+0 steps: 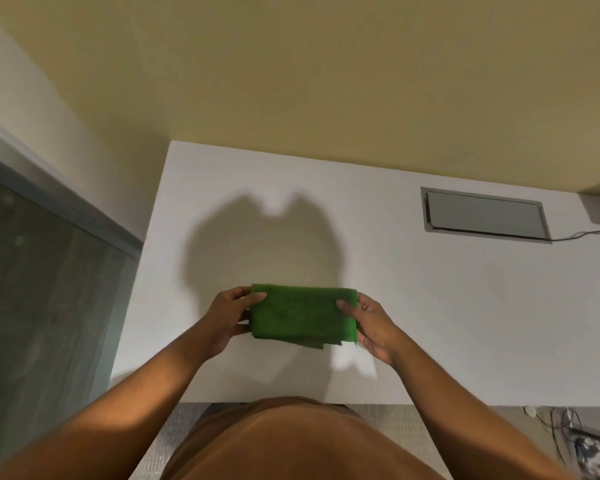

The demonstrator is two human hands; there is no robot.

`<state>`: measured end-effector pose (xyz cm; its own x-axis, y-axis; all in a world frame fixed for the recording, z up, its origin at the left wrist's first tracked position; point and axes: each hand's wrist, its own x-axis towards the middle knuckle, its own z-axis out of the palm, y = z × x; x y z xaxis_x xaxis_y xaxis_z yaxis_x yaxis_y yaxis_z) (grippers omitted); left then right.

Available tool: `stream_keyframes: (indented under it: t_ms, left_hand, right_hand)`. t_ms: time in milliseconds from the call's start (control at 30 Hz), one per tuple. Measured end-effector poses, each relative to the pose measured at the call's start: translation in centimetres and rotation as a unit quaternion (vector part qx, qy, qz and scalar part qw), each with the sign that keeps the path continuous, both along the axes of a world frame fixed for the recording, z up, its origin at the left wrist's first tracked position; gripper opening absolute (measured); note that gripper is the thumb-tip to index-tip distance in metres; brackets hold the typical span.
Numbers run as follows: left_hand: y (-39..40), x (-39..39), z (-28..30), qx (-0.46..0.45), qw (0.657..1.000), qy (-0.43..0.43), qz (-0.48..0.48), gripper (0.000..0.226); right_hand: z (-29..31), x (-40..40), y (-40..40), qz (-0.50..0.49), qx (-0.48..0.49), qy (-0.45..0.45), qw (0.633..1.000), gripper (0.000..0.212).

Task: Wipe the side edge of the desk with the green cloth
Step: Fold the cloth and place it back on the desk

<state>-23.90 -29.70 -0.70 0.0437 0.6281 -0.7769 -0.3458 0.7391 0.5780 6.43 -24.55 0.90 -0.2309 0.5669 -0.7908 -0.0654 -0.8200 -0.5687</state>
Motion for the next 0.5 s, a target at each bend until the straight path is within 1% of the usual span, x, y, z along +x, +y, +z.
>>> stream_keyframes:
  t_ms: [100,167,233,333,433,500]
  left_hand:
    - [1.6,1.7,0.2,0.012,0.999,-0.03,-0.025,0.037]
    - [3.0,3.2,0.3,0.013,0.999,-0.024,-0.03,0.042]
    - [4.8,5.0,0.6,0.003,1.0,-0.003,-0.011,0.049]
    - [7.9,7.7,0.9,0.001,0.999,0.032,0.005,0.058]
    - [11.7,9.9,1.2,0.009,0.999,0.052,0.013,0.058]
    - [14.7,11.3,1.4,0.015,0.996,0.084,0.01,0.058]
  right_hand:
    - [0.0,1.5,0.4,-0.047,0.0,-0.037,0.998,0.045]
    - [0.0,2.7,1.1,-0.053,0.013,-0.072,0.996,0.055]
    - [-0.2,4.0,2.3,-0.036,0.04,-0.101,0.993,0.061]
    - [-0.4,5.8,4.8,-0.023,0.075,-0.153,0.985,0.061]
    - [-0.7,7.3,8.5,-0.039,0.098,-0.199,0.974,0.055]
    - [-0.7,8.2,11.6,-0.041,0.126,-0.215,0.968,0.055]
